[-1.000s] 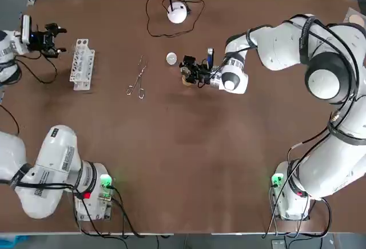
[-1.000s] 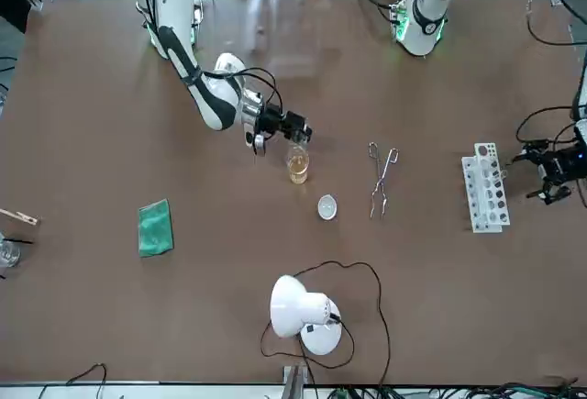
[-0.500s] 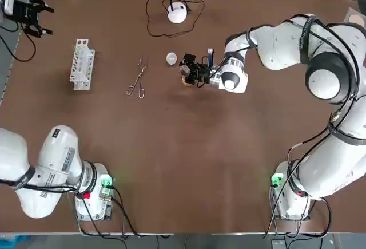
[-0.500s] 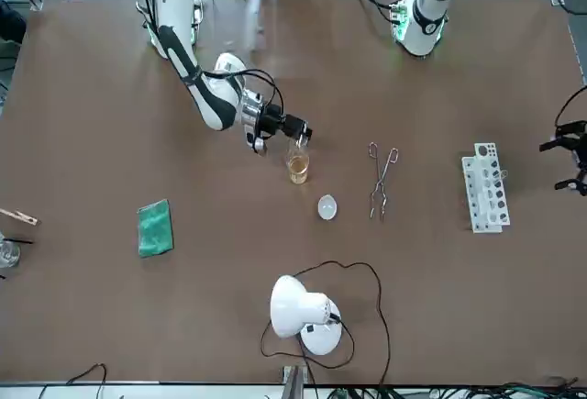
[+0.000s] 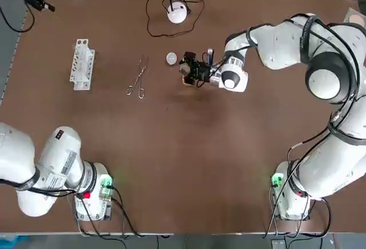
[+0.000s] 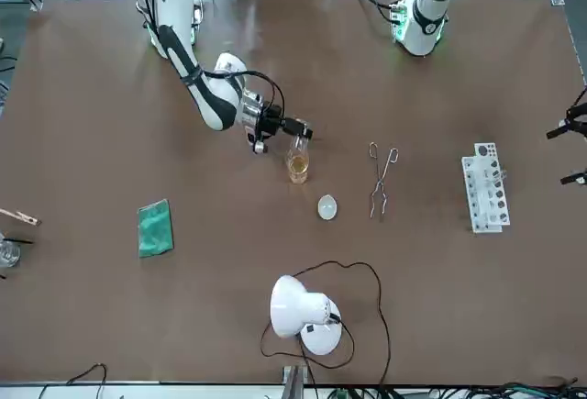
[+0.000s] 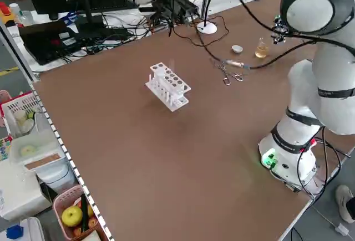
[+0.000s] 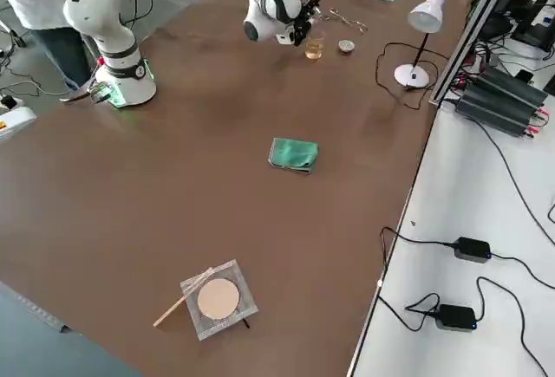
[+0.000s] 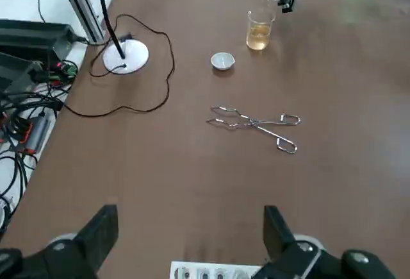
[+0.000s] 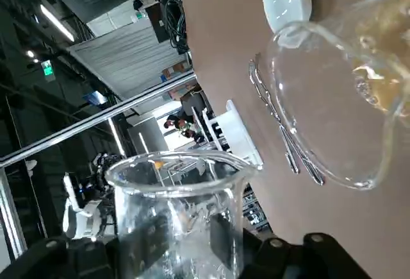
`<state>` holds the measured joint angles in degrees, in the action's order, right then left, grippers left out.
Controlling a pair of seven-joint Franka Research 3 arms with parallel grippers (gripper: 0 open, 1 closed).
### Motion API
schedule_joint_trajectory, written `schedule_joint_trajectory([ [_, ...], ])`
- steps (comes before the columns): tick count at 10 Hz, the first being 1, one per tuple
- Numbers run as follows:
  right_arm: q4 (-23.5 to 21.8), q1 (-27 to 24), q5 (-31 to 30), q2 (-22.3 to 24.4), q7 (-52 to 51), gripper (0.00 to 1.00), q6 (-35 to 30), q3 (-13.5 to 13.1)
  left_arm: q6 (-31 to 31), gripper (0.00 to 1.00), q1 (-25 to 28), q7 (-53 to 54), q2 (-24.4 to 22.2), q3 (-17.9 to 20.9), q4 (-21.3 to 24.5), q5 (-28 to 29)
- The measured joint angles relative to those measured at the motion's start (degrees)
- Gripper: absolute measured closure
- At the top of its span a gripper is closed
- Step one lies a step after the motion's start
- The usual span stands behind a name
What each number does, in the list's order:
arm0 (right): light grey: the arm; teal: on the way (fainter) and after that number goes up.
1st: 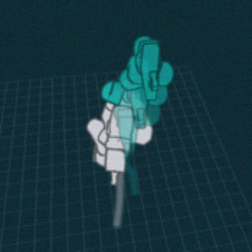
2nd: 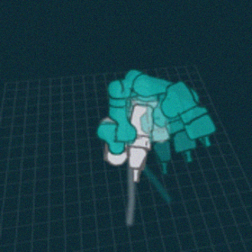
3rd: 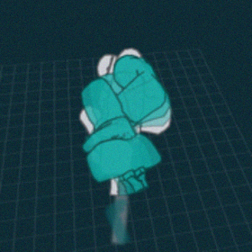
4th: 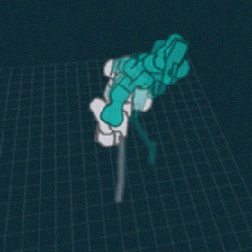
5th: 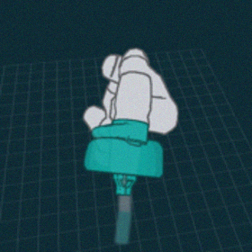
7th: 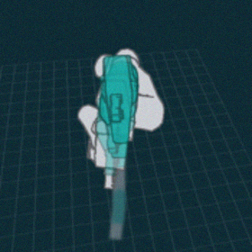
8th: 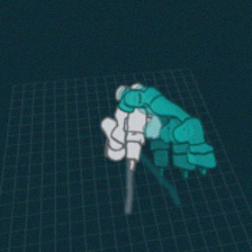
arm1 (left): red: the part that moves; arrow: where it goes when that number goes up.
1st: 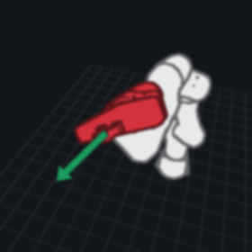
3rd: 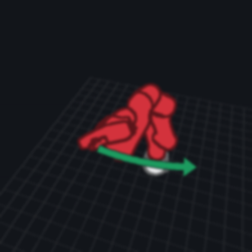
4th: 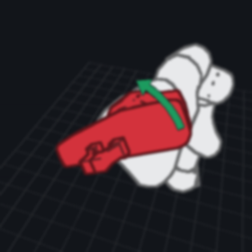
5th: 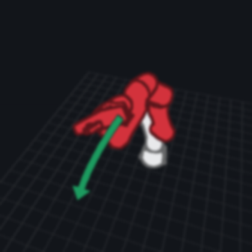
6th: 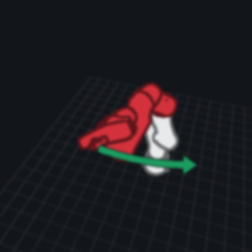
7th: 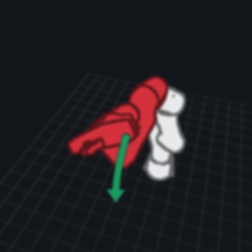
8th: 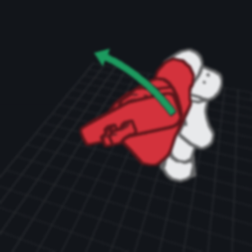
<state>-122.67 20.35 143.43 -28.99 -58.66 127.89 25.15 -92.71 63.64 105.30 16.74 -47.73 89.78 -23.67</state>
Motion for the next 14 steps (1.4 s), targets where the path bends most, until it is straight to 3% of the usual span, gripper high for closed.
schedule_joint_trajectory([
  [3, 0.09, -0.18, -0.72, 0.02, 3.19, 0.62, 0.0, -0.11, -0.02, 0.0, -6.67, -18.68, -2.51, 0.13, -4.42, 6.35],
  [7, 0.24, -0.2, -2.09, 0.09, 3.39, 0.62, 0.0, -0.16, -0.01, 0.0, -16.8, -40.12, -6.11, 0.06, -4.93, 14.77],
  [11, 0.69, -0.89, -8.24, 1.79, 0.91, 0.62, 0.28, -0.7, 0.12, 0.0, -19.32, -66.09, -13.39, -1.08, -1.3, 17.39],
  [14, 0.73, -2.81, -8.74, 2.68, -10.52, 0.62, 0.54, -0.8, -0.36, 0.0, -19.19, -88.73, -15.26, -1.01, 0.65, 17.91],
])
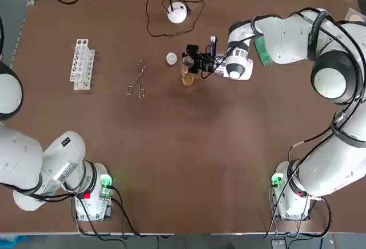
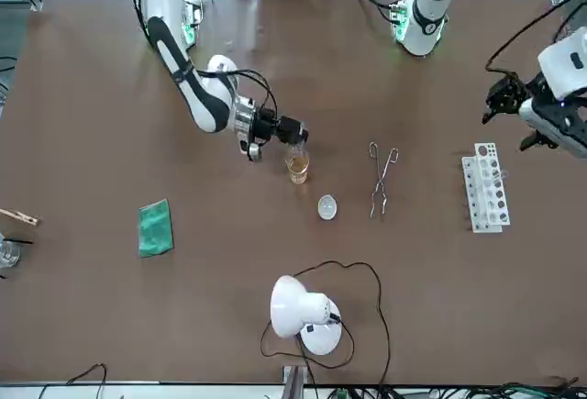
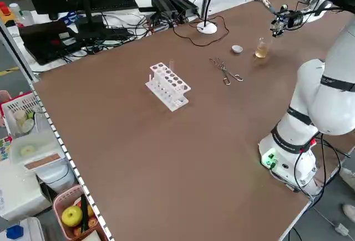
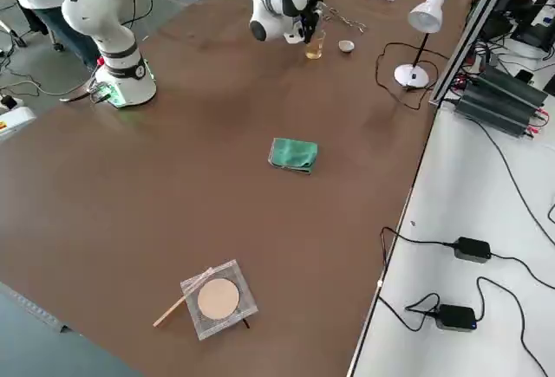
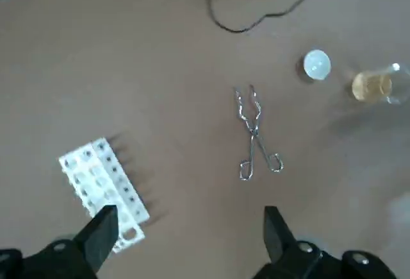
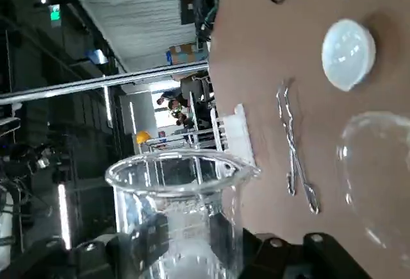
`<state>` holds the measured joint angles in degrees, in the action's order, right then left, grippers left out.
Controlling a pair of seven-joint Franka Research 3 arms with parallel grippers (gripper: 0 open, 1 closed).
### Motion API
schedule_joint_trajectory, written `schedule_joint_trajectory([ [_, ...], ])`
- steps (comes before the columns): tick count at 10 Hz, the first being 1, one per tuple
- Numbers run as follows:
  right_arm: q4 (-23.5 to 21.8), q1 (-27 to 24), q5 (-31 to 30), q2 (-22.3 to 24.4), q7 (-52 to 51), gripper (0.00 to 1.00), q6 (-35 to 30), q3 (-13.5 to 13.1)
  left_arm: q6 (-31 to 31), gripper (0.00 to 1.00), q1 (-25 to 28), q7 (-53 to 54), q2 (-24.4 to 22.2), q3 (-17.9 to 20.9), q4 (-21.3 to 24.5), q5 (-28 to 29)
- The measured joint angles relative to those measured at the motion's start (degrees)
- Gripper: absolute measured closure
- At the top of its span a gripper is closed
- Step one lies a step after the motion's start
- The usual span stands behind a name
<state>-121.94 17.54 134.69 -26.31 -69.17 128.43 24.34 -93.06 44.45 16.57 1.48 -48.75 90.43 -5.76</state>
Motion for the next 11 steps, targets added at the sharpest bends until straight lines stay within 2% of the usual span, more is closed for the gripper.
schedule_joint_trajectory([
  [1, 0.08, -0.28, -0.03, 0.14, -3.39, 0.62, 0.0, -0.02, -2.42, 0.0, 0.09, -5.32, 0.0, 0.07, 0.13, 0.05],
  [3, 0.8, -0.38, -0.8, 0.71, -11.2, 0.62, 1.28, 0.0, -7.03, 0.0, 0.23, -9.12, 0.0, 0.24, 0.26, 0.81],
  [5, 1.22, -0.36, -1.6, 1.47, -24.25, 0.62, 6.37, 0.09, -7.16, 0.0, 0.66, -11.74, 0.06, 0.46, 0.24, 1.04],
  [7, 0.66, -0.41, -1.83, 1.54, -38.46, 0.62, 8.29, 0.07, -5.97, 0.0, 0.67, -14.86, 0.07, 0.49, 0.1, 1.06],
  [9, -1.1, -1.95, -1.89, 1.57, -51.28, 0.62, 8.22, -0.08, -5.28, 0.0, 0.71, -16.02, 0.06, 0.52, -0.31, 2.14],
  [11, -3.04, -5.74, -3.02, 1.62, -61.41, 0.62, 4.62, -0.17, -4.73, 0.0, 0.56, -16.1, 0.08, 0.82, -0.33, 2.41],
])
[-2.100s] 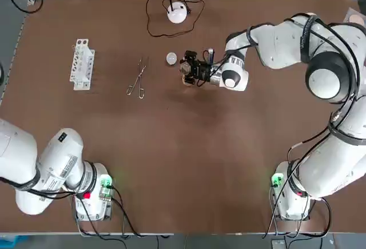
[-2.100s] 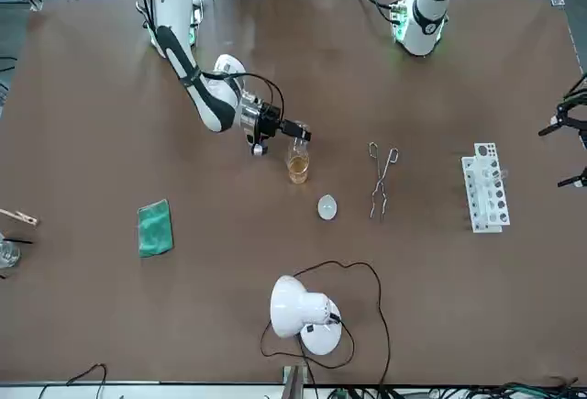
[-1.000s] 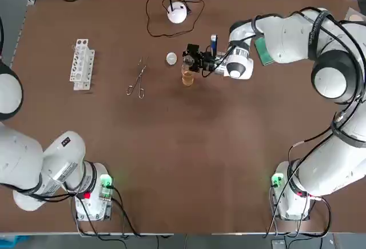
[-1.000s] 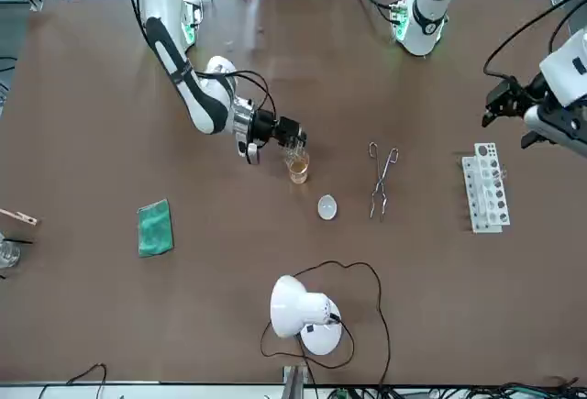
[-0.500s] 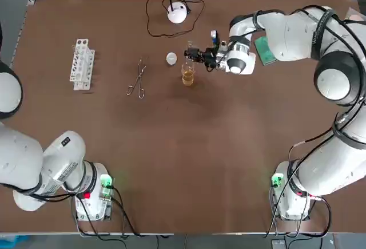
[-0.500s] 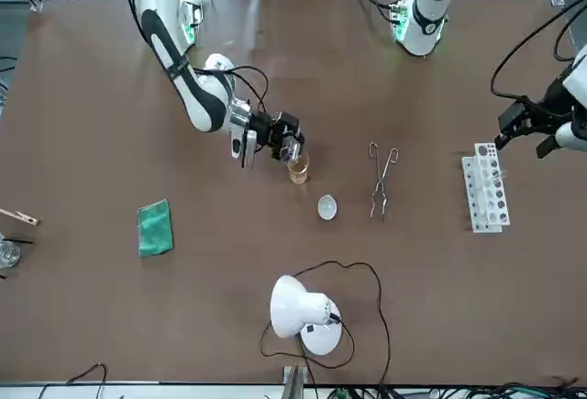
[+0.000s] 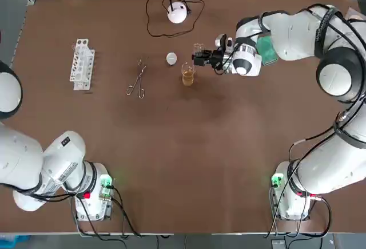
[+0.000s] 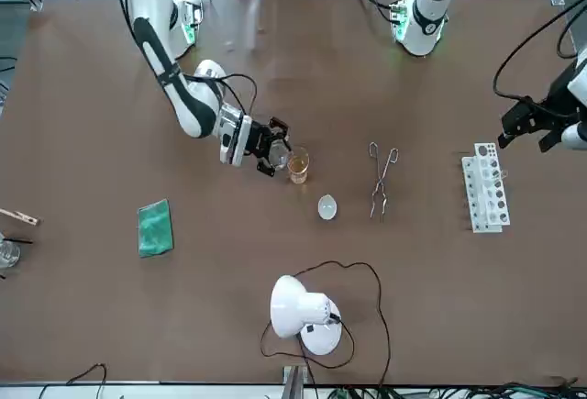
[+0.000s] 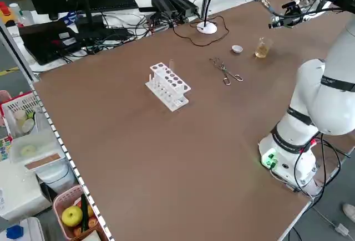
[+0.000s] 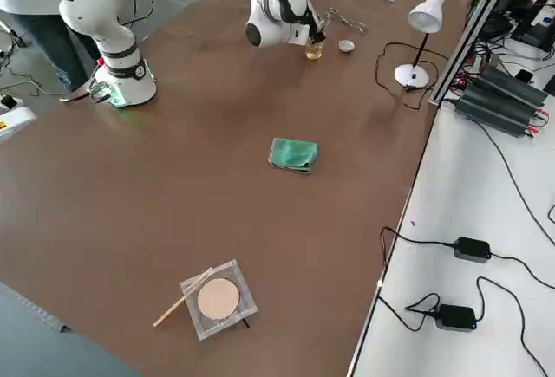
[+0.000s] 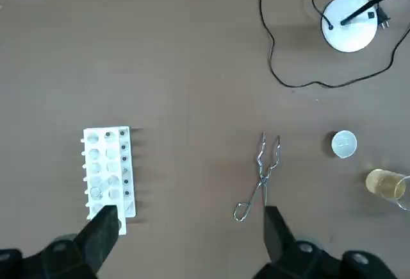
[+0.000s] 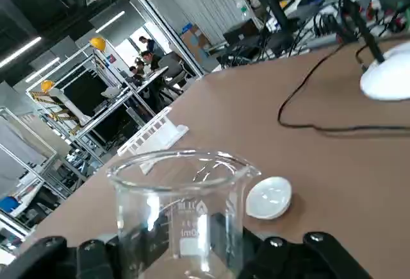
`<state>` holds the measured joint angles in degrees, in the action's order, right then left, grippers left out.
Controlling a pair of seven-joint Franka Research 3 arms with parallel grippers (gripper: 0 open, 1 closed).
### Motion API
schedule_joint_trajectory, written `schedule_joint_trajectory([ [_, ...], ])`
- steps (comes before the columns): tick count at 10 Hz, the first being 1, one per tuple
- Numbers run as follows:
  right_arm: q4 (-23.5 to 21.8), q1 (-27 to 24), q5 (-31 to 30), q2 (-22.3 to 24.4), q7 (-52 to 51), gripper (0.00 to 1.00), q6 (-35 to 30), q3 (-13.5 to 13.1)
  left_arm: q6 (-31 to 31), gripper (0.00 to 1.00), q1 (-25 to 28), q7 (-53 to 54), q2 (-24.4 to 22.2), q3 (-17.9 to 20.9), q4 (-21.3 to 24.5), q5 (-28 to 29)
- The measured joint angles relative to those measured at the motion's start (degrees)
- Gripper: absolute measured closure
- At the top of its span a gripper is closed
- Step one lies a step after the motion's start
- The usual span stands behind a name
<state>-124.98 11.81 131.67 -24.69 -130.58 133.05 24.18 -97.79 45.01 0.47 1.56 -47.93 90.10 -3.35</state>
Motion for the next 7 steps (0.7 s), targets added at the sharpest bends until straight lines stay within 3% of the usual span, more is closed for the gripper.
schedule_joint_trajectory([
  [2, -2.22, -4.48, -5.81, 0.02, -4.87, 0.62, -6.42, -0.14, 0.72, 0.0, -4.35, 0.0, 0.01, 4.52, -0.06, 0.0],
  [7, -8.44, -20.28, -27.03, 0.05, -12.79, 0.62, -17.01, -0.41, 1.66, 0.0, -28.41, -0.03, 0.01, 28.43, -2.03, 0.21],
])
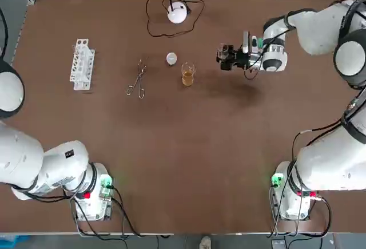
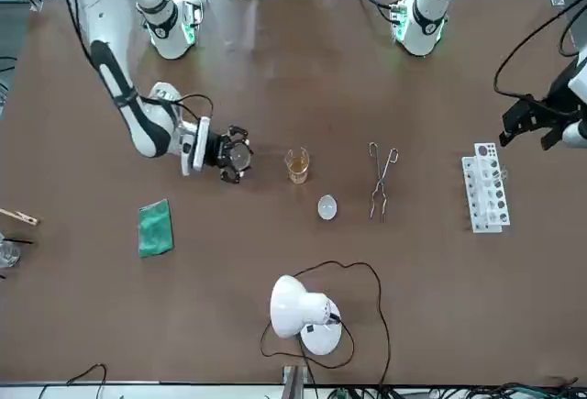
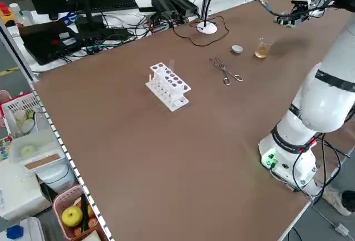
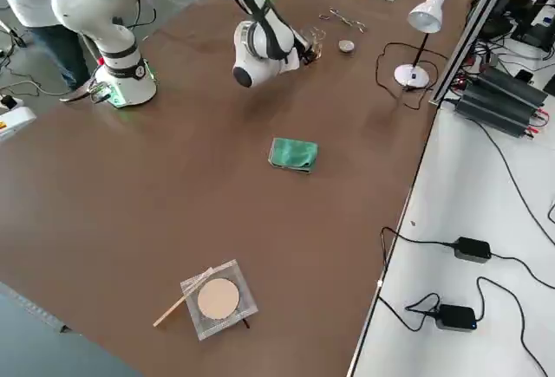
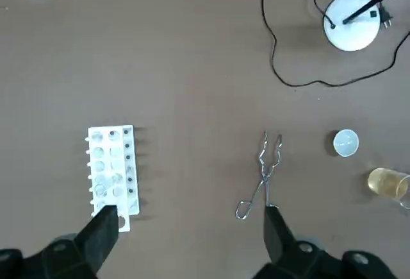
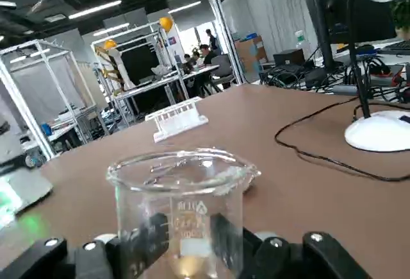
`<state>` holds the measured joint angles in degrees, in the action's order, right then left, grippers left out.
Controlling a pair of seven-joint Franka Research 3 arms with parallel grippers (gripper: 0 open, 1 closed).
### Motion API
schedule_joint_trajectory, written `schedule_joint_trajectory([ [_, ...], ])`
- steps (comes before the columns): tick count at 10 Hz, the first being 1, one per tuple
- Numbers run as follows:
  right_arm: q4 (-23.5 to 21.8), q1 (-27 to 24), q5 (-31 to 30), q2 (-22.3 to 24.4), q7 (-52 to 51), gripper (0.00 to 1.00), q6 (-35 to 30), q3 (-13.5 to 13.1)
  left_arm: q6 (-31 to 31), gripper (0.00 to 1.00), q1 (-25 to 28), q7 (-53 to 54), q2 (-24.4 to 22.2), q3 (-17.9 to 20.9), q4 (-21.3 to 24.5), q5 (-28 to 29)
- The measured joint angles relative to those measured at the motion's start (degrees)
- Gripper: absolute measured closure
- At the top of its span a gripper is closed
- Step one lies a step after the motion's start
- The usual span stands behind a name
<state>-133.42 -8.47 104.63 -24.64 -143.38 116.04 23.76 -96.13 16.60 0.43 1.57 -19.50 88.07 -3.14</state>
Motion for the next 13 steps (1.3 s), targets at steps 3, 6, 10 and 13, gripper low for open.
schedule_joint_trajectory([
  [3, -1.7, -11.71, -16.02, -0.01, -0.98, 0.62, -3.5, -0.13, 1.48, 0.0, -9.78, -0.17, 0.01, 9.71, -0.2, 0.1],
  [6, -2.17, -25.16, -34.06, -0.35, -1.02, 0.62, -6.92, -0.28, 2.27, 0.0, -14.46, -0.2, 0.06, 16.76, -0.2, 0.15],
  [10, -0.76, -37.97, -49.88, -5.54, -5.66, 0.62, -8.28, -0.34, 2.41, 0.0, -14.7, -0.21, 0.85, 16.77, -0.17, 0.15],
  [13, 4.69, -40.18, -56.55, -12.66, -9.45, 0.62, -12.38, -3.95, 2.39, 0.0, -14.79, -0.41, 1.02, 16.78, -0.2, 0.15],
])
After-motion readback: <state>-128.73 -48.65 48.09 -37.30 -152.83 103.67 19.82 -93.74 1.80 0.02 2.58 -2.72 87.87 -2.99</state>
